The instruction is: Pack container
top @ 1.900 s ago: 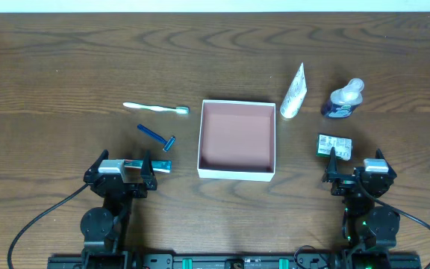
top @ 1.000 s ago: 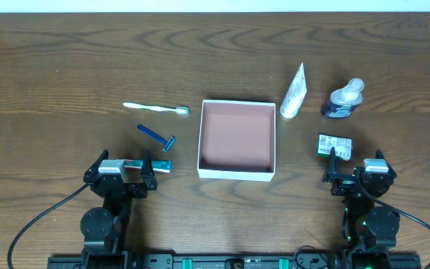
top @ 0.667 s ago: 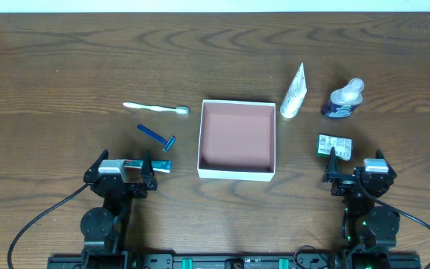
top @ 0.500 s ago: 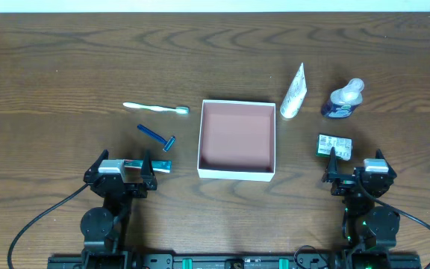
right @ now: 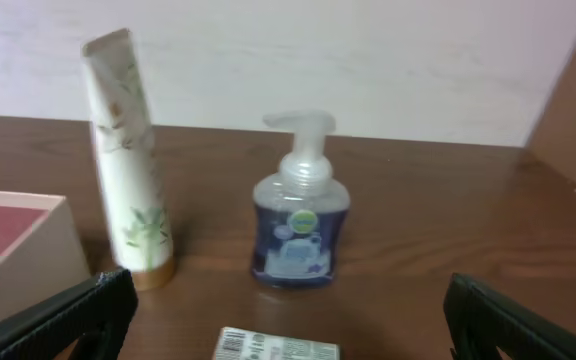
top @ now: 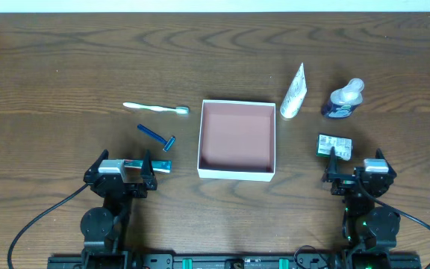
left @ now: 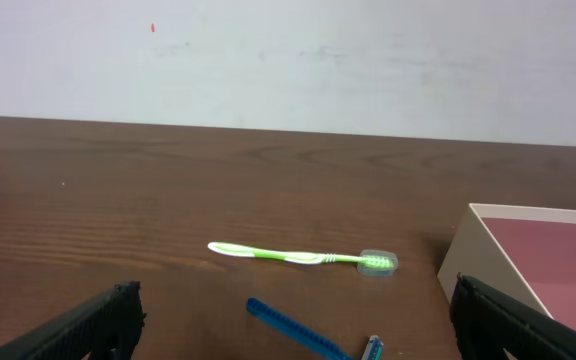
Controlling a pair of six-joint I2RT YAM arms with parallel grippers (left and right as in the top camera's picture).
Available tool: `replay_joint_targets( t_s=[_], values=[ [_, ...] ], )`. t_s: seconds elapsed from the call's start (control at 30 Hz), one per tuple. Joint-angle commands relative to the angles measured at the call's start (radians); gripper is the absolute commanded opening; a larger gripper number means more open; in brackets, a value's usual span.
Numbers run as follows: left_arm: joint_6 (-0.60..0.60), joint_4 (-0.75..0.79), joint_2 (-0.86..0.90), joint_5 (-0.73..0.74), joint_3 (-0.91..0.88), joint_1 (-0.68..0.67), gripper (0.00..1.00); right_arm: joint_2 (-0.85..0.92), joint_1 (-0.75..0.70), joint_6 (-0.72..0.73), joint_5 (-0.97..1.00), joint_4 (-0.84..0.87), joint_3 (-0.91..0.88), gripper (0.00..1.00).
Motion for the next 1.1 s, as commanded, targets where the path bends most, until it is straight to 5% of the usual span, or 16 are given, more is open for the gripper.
replay_joint_targets(
  t_s=[0.0, 0.47, 0.67, 0.87, 1.07],
  values=[
    [0.006, -0.036, -0.001, 0.018, -0.015, 0.001, 0.98, -0.005, 0.014, -0.012, -0.142, -0.003, 0.002, 0.99],
    [0.006, -0.036, -0.001, 0.018, -0.015, 0.001, 0.98, 0.092, 0.015, 0.006, -0.2, -0.271, 0.24, 0.99],
    [0.006, -0.036, -0.001, 0.018, -0.015, 0.001, 0.98, 0.427, 0.015, 0.005, -0.247, -0.36, 0.543, 0.99],
    [0.006, -0.036, 0.0, 0.018, -0.015, 0.001, 0.98, 0.894, 0.015, 0.004, -0.368, -0.681, 1.019, 0.99],
    [0.006, -0.036, -0.001, 0.018, -0.015, 0.001, 0.98, 1.253, 0.015, 0.003, -0.658, -0.865, 1.43, 0.99]
  ],
)
